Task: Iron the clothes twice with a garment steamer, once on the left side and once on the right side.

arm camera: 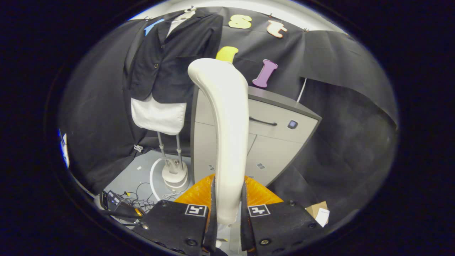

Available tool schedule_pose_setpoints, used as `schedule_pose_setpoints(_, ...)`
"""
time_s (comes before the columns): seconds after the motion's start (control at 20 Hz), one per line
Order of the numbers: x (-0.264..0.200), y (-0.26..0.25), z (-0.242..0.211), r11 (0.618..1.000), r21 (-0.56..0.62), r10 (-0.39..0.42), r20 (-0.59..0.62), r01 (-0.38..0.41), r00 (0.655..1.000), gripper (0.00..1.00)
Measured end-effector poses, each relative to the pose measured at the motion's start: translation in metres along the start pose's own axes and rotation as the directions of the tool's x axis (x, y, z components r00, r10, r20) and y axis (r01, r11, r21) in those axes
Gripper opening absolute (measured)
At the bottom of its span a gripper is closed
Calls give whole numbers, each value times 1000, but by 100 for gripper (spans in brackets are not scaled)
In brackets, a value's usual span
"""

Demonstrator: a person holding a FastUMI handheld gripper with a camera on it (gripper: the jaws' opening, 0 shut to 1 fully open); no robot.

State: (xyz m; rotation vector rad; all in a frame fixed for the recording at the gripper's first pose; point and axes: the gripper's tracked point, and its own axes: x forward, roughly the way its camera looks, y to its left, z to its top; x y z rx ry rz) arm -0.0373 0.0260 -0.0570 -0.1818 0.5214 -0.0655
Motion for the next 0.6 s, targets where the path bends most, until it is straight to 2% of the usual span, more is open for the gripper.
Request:
schedule_pose_setpoints(0.3,-15,-52,-31,997,67,-42,-35,44,998,29)
schedule_pose_setpoints(0.6,-26,-71,-60,993,96,-55,-81,62,995,29)
